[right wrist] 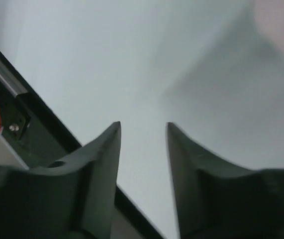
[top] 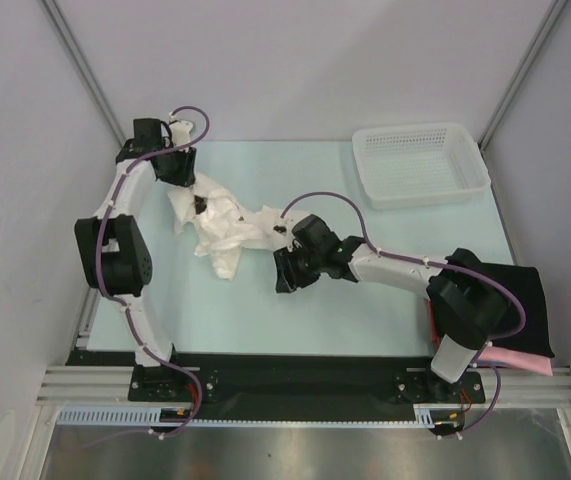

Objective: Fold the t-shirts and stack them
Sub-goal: Flatten the tshirt out

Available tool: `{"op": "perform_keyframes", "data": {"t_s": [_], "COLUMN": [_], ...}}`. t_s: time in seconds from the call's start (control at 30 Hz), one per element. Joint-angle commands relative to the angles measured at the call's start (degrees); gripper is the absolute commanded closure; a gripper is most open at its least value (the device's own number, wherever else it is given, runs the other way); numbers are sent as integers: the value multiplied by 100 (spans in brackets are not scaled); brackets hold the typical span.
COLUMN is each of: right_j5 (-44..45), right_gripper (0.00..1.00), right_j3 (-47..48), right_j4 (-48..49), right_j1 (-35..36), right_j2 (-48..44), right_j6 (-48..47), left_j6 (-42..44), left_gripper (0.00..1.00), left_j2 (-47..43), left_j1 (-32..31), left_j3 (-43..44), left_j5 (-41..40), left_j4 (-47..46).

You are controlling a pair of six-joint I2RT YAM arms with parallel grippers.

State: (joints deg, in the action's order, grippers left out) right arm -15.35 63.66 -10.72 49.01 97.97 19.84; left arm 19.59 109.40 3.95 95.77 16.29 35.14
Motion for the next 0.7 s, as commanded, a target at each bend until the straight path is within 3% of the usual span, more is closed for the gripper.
{"op": "perform_keyframes", "data": {"t_s": [0.0, 0.1, 0.13, 0.17, 0.37, 0.4, 0.43, 0.47, 0.53, 0.63, 0.67], "right_j5": [155, 191, 330, 453, 1078, 1270, 1350, 1377, 1456, 1527, 1709], "right_gripper": [47, 39, 40, 40, 43, 41, 40, 37, 33, 27, 25], "right_j3": [-91, -134, -126, -99, 998, 1347, 1525, 1683, 2305, 3054, 3561], "right_j4": [-835, -748, -721, -703, -774, -695, -686, -651, -694, -1141, -1447], "right_j1": [-119, -734, -1023, -1121, -1649, -1649, -1658, -1658, -1641, -1632, -1632], "right_j2": [-94, -366, -436, -507, 221, 535, 686, 836, 1380, 2248, 2444], "right_j6": [-7, 345, 372, 285, 56, -84, -172, -295, -575, -962, -1042], "left_j6": [26, 167, 176, 185, 563, 754, 878, 992, 1222, 1336, 1319], "left_gripper": [49, 12, 3, 0, 1, 8, 8, 18, 24, 18, 11], "left_j2": [274, -49, -486, -725, -2490, -2651, -2792, -3115, -3450, -3926, -3970], "left_j1": [-130, -263, -263, -271, -263, -289, -289, -298, -298, -315, -350], "left_j3": [873, 515, 365, 24, -1390, -1873, -1877, -2408, -2999, -3915, -4221], "left_j5": [-355, -14, 240, 330, 734, 744, 709, 482, 174, -126, -153], "left_j4": [-236, -25, -16, -33, 283, 492, 599, 652, 644, 679, 670]}}
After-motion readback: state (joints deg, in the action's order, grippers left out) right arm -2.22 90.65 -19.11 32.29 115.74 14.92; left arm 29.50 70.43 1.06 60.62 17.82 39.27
